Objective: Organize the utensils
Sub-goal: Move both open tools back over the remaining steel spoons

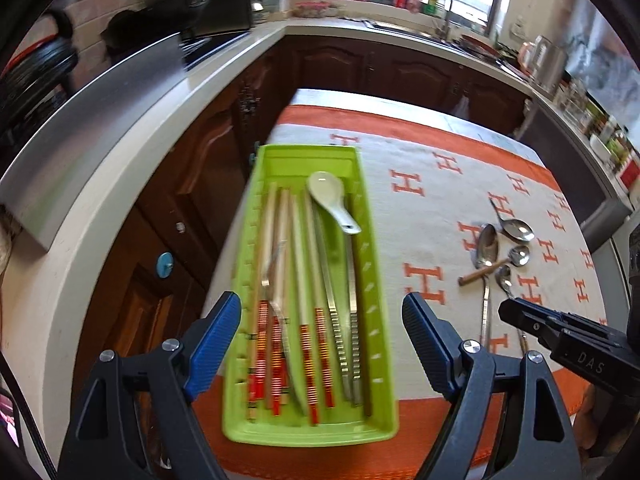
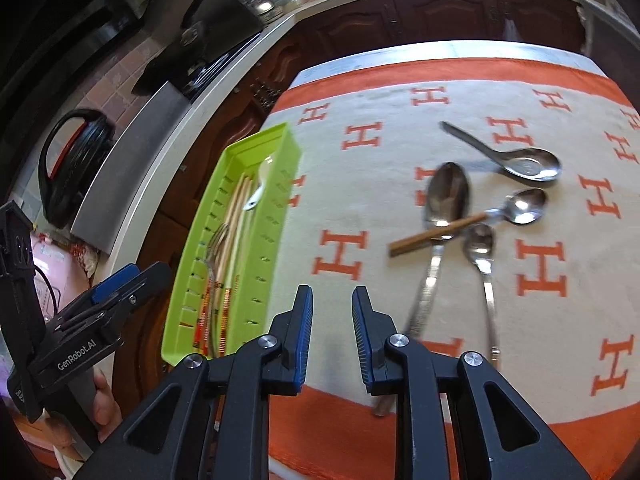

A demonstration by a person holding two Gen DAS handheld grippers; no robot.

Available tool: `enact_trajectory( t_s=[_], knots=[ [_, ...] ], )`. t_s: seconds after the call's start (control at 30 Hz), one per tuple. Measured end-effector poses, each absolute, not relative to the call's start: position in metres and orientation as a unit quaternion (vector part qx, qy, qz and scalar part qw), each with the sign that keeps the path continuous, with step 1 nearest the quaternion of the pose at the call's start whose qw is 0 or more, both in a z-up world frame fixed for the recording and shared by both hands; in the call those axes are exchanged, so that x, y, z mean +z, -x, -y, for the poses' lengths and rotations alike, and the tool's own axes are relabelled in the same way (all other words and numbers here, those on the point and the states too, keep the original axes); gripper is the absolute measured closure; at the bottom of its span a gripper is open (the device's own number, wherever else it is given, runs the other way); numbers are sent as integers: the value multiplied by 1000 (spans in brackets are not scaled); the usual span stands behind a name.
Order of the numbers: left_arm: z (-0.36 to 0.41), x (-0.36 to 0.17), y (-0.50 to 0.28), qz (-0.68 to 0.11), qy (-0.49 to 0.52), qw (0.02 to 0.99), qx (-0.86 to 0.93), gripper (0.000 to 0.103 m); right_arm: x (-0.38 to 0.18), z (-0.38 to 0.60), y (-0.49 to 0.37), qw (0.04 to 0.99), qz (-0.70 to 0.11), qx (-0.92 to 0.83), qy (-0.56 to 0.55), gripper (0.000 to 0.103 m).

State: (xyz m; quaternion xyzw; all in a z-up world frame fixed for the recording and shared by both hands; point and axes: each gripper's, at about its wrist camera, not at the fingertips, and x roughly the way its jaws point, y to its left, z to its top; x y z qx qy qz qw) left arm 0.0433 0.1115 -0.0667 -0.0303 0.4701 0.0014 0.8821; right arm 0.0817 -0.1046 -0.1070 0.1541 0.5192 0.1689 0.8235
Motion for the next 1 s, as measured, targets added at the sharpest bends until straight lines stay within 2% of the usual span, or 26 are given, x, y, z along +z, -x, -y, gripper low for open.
enact_trajectory(
  t_s=[0.5, 0.77, 1.0],
  knots=[
    [21, -98, -97, -510, -65, 852, -99, 21, -150, 261, -104, 813, -512, 87, -263, 81],
    [62, -124, -116, -530, -101, 833, -125, 21, -173, 287, -130, 802, -507, 86, -303, 81],
    [60, -131, -124, -543, -88, 827, -121, 21, -188, 281, -165, 809, -503, 81, -293, 81]
  ],
)
